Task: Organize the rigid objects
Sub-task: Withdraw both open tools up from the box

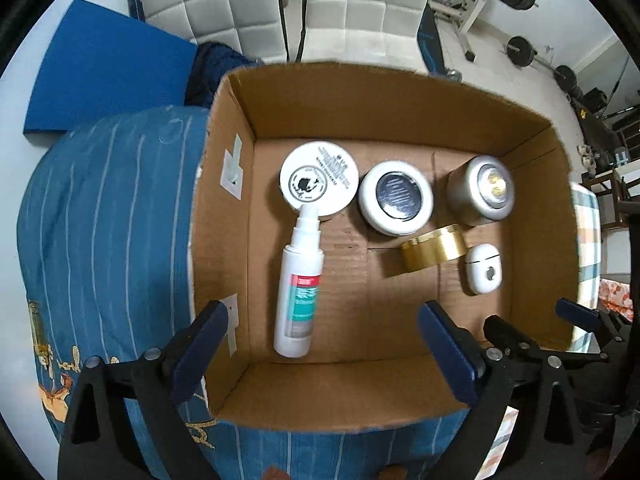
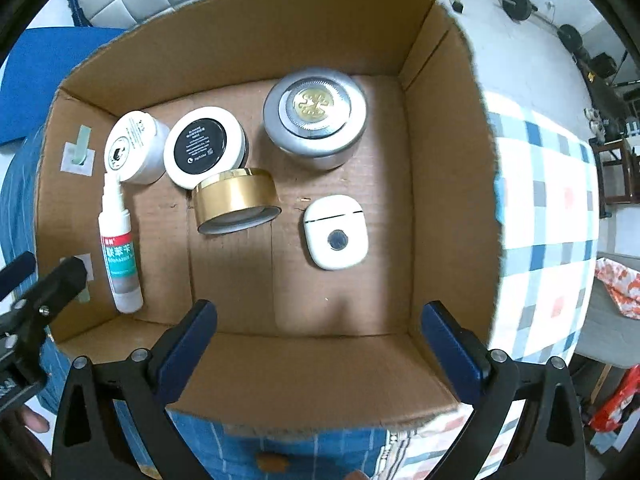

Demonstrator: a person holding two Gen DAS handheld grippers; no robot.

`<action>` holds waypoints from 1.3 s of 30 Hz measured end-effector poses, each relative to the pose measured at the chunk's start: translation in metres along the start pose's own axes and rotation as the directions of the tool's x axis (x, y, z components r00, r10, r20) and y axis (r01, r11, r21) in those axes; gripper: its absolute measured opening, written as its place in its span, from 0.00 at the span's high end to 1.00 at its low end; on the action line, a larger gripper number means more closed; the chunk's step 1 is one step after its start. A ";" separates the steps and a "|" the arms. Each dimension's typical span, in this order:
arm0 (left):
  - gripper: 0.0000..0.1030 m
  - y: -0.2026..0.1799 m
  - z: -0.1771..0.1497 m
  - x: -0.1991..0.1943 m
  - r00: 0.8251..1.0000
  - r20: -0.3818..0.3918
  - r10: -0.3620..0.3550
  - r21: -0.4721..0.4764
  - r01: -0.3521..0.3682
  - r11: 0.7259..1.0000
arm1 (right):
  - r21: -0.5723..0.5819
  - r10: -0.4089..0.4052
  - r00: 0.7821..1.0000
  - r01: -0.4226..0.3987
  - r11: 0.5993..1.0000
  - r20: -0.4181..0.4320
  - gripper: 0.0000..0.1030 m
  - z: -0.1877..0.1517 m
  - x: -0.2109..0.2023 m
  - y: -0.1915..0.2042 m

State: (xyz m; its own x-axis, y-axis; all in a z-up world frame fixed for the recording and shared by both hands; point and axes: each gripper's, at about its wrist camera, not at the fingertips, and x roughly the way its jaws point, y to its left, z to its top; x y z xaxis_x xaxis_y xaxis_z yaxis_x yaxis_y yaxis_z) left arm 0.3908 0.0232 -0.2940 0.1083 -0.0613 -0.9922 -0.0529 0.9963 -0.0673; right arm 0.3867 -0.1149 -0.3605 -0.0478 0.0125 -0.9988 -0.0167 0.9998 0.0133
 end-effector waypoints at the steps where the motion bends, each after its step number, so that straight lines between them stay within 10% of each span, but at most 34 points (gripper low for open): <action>1: 0.05 0.006 0.000 -0.008 1.000 0.010 -0.004 -0.001 0.004 1.000 | 0.001 0.002 1.000 -0.002 1.000 0.007 0.00 -0.001 -0.004 0.003; 27: 0.05 -0.002 -0.122 -0.143 0.958 0.285 -0.015 -0.053 0.031 0.998 | -0.057 0.107 0.945 -0.094 0.994 0.310 0.00 -0.100 -0.147 -0.045; 35: 0.05 0.020 -0.197 -0.057 0.991 0.088 0.101 -0.108 -0.091 0.990 | -0.050 0.165 0.985 -0.163 0.985 0.042 0.00 -0.170 -0.046 -0.030; 39: 0.05 0.033 -0.228 0.004 0.994 -0.060 0.088 -0.137 -0.095 0.986 | 0.006 0.210 0.965 -0.211 0.977 -0.155 0.01 -0.205 0.037 -0.014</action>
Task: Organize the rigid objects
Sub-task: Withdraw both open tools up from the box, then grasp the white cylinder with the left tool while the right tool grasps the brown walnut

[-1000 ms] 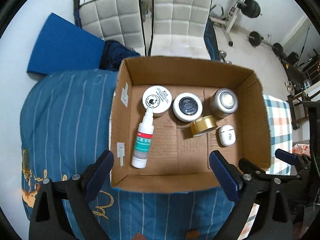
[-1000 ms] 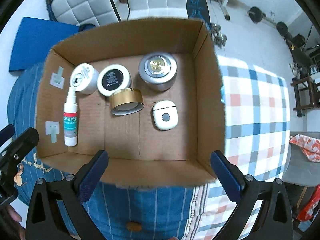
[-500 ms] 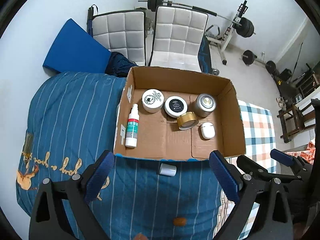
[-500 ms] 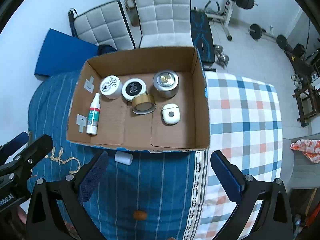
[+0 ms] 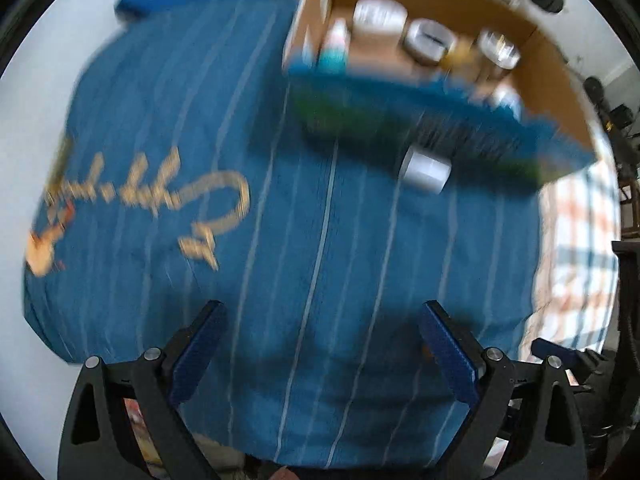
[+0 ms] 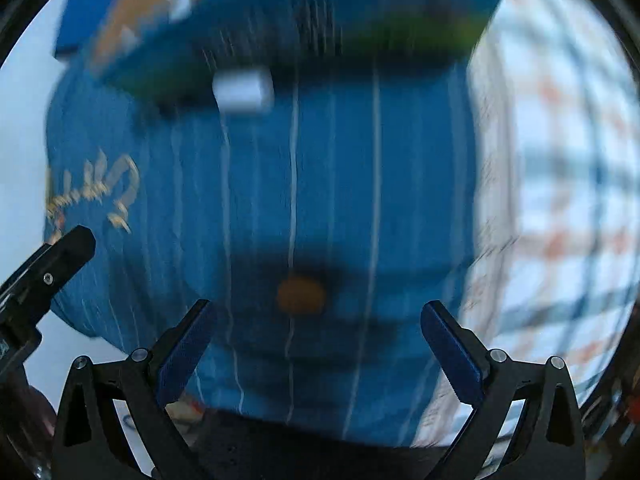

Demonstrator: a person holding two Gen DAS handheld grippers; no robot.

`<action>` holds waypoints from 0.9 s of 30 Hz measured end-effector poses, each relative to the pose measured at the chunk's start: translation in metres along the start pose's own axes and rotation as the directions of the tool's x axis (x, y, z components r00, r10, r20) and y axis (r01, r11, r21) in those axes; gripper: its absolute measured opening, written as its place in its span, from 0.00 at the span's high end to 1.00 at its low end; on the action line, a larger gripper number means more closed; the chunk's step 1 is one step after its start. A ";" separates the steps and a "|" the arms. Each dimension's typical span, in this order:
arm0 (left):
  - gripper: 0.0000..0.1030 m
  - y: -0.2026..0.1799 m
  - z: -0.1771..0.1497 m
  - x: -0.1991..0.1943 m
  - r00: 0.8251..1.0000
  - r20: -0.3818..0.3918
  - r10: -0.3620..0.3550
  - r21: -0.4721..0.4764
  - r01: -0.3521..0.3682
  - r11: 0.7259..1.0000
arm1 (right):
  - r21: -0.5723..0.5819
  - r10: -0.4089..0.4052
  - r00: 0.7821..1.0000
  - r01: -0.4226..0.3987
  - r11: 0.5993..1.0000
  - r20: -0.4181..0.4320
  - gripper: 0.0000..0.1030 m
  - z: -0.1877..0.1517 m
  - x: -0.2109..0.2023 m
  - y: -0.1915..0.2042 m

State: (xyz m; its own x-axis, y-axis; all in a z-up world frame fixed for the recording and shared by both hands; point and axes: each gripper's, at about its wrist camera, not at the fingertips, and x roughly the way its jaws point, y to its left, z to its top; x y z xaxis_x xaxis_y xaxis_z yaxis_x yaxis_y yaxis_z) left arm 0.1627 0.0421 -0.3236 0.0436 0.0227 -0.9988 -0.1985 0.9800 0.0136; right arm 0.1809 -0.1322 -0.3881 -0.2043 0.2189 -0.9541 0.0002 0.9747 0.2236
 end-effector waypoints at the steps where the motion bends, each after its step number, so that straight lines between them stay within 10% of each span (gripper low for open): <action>1: 0.05 0.001 -0.005 0.009 1.000 -0.014 0.002 0.000 -0.002 1.000 | 0.006 0.002 1.000 -0.002 1.000 -0.017 0.04 -0.003 0.013 0.000; 6: 0.05 -0.001 -0.021 0.046 0.997 -0.078 0.022 -0.003 -0.023 1.000 | 0.020 -0.035 0.997 0.036 0.999 -0.062 0.21 -0.004 0.060 0.008; 10: 0.05 -0.005 -0.024 0.052 0.996 -0.087 0.018 -0.006 -0.018 1.000 | 0.006 -0.058 0.994 0.059 0.998 -0.096 0.63 -0.008 0.080 0.016; 14: 0.05 -0.014 -0.013 0.041 0.998 -0.057 -0.004 -0.003 0.004 1.000 | -0.003 -0.059 0.998 0.059 0.998 -0.035 0.67 -0.006 0.068 0.014; 16: 0.05 -0.022 0.000 0.034 0.999 -0.031 -0.024 0.000 0.024 1.000 | 0.011 -0.053 0.999 0.053 0.999 -0.009 0.85 -0.001 0.057 0.007; 27: 0.05 -0.092 0.081 0.068 0.998 -0.018 -0.057 0.130 0.059 0.990 | 0.132 -0.010 1.000 0.009 0.991 0.004 0.85 0.038 0.041 -0.053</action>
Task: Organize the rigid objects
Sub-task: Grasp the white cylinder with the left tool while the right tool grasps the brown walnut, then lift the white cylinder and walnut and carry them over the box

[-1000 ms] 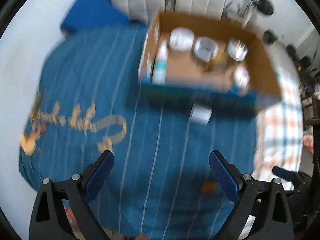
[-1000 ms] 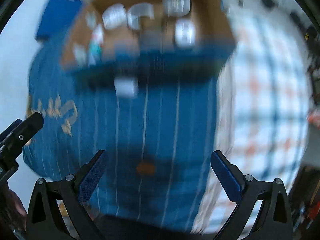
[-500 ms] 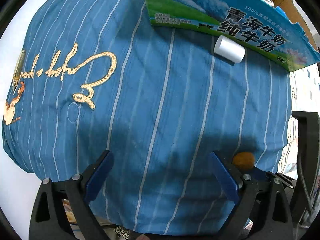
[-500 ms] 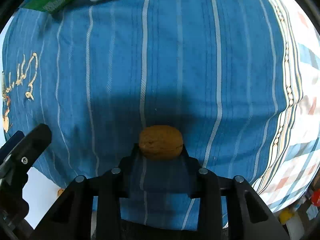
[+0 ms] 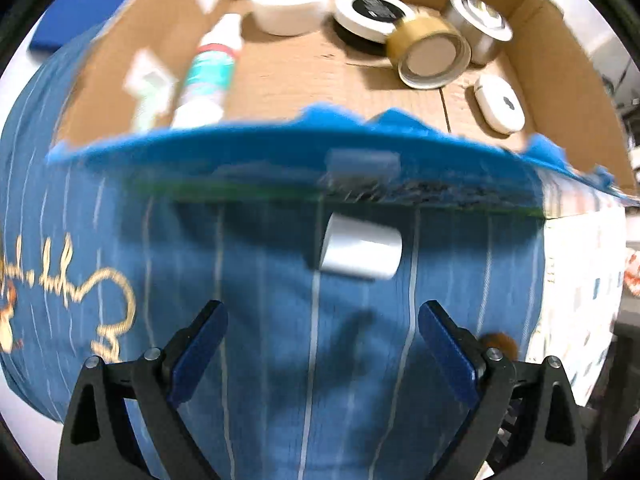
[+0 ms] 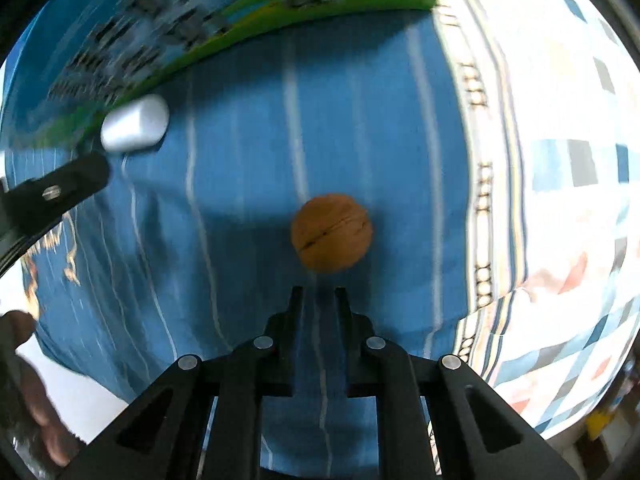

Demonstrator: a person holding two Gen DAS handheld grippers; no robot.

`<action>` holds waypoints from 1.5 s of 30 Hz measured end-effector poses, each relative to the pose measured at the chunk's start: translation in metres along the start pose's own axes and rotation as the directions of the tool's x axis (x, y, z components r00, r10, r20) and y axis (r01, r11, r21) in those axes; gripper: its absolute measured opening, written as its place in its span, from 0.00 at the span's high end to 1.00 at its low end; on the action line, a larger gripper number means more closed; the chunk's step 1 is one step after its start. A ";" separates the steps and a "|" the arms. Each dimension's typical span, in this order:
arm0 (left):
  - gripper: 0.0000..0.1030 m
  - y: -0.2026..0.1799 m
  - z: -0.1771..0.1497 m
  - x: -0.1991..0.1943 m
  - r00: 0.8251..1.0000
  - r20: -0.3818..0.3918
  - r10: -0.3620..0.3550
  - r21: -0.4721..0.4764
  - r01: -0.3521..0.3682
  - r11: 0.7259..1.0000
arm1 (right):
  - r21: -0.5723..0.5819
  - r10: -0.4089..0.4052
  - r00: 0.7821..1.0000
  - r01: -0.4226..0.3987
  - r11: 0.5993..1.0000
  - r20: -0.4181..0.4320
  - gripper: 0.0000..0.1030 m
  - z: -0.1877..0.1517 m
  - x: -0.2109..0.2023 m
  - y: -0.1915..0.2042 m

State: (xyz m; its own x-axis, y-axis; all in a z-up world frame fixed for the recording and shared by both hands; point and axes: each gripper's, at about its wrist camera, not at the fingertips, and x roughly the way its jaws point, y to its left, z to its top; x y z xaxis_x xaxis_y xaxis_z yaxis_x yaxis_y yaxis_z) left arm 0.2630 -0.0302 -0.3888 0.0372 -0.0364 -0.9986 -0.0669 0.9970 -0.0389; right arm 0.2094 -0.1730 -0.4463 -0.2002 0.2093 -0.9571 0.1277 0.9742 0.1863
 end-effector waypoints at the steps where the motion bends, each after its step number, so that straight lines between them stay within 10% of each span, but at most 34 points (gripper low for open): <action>1: 0.05 -0.004 0.004 0.006 1.000 -0.009 0.011 0.014 -0.011 1.000 | 0.015 0.017 1.000 -0.017 1.000 -0.005 0.85 0.001 0.000 -0.004; 4: 0.06 -0.013 0.012 0.021 0.999 -0.037 0.012 0.043 -0.010 0.999 | 0.074 0.073 0.997 -0.072 0.995 -0.010 0.69 0.000 -0.003 -0.037; 9: 0.56 -0.020 0.020 0.031 0.999 -0.042 -0.013 0.050 0.015 0.999 | 0.116 0.112 0.993 -0.116 0.986 0.037 0.36 0.002 -0.015 -0.055; 22: 0.60 0.013 -0.034 0.016 0.998 -0.026 -0.049 -0.001 0.049 0.999 | 0.072 0.101 0.995 -0.101 0.992 -0.003 0.36 0.017 -0.008 -0.023; 26: 0.60 0.023 -0.059 0.017 0.997 -0.040 -0.063 -0.026 0.062 0.998 | 0.066 0.060 0.998 -0.061 0.996 0.022 0.61 0.012 0.000 -0.014; 45: 0.60 -0.001 -0.133 -0.053 0.993 0.044 -0.113 0.035 0.112 0.993 | -0.043 0.051 0.992 -0.047 0.998 0.113 0.61 -0.039 -0.057 -0.005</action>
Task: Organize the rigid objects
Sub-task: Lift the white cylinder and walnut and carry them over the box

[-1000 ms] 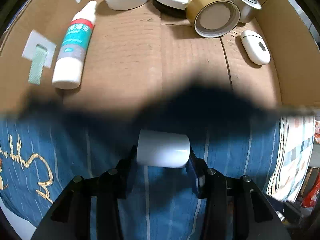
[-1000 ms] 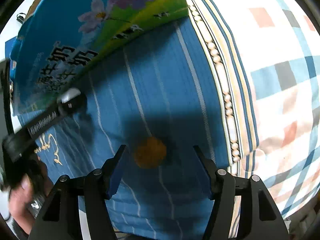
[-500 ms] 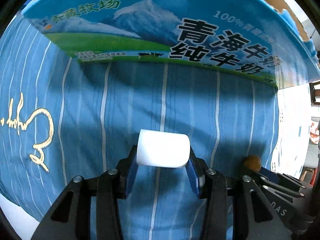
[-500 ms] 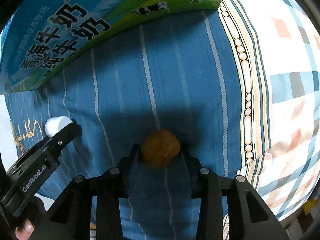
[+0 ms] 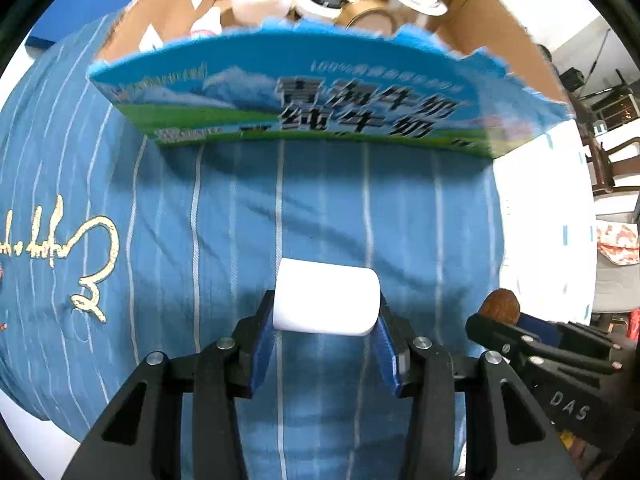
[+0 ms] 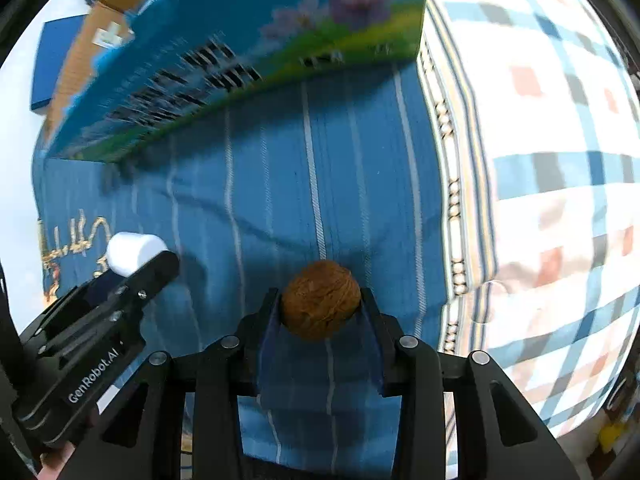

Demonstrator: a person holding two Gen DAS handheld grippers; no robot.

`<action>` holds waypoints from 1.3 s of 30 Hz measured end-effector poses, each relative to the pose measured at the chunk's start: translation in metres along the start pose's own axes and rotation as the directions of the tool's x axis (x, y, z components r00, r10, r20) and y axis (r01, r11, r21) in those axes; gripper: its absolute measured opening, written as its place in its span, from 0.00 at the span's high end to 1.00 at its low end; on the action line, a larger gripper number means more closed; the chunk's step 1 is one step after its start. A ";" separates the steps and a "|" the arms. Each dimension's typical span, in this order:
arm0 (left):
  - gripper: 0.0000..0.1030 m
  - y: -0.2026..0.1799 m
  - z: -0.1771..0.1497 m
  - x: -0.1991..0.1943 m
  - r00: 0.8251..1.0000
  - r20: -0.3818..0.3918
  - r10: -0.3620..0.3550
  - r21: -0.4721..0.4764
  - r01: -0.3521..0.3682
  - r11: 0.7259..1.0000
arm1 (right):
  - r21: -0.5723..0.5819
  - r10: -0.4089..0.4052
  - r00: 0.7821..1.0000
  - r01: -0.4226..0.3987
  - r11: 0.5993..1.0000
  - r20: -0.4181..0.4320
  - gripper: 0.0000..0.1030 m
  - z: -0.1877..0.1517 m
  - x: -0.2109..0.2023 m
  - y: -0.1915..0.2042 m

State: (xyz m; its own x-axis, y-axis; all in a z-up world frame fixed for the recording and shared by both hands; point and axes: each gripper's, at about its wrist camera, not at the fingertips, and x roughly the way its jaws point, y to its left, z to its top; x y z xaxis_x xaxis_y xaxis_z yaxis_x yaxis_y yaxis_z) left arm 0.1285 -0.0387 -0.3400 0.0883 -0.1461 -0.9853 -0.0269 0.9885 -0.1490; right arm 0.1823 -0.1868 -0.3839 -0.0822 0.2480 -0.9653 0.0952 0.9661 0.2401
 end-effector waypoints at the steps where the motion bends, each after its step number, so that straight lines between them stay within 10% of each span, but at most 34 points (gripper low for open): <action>1: 0.60 -0.003 -0.002 -0.007 1.000 0.008 -0.011 -0.002 0.011 1.000 | -0.008 0.001 1.000 -0.001 1.000 0.008 0.61 -0.001 -0.007 -0.001; 19: 0.60 -0.001 0.104 -0.131 0.971 0.211 -0.108 0.013 0.108 0.994 | -0.100 0.138 0.970 -0.120 0.988 0.200 0.61 0.039 -0.139 0.034; 39: 0.60 0.022 0.224 -0.053 0.992 0.120 -0.039 0.031 0.036 0.999 | -0.067 0.078 0.981 -0.066 0.996 0.180 0.61 0.158 -0.087 0.070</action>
State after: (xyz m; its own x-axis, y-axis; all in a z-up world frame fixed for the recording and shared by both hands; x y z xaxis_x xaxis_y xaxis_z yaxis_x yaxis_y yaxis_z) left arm 0.3463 -0.0002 -0.2721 0.2085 -0.1789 -0.9615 0.0070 0.9834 -0.1815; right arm 0.3532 -0.1521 -0.2998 0.1052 0.3053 -0.9464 0.0333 0.9501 0.3102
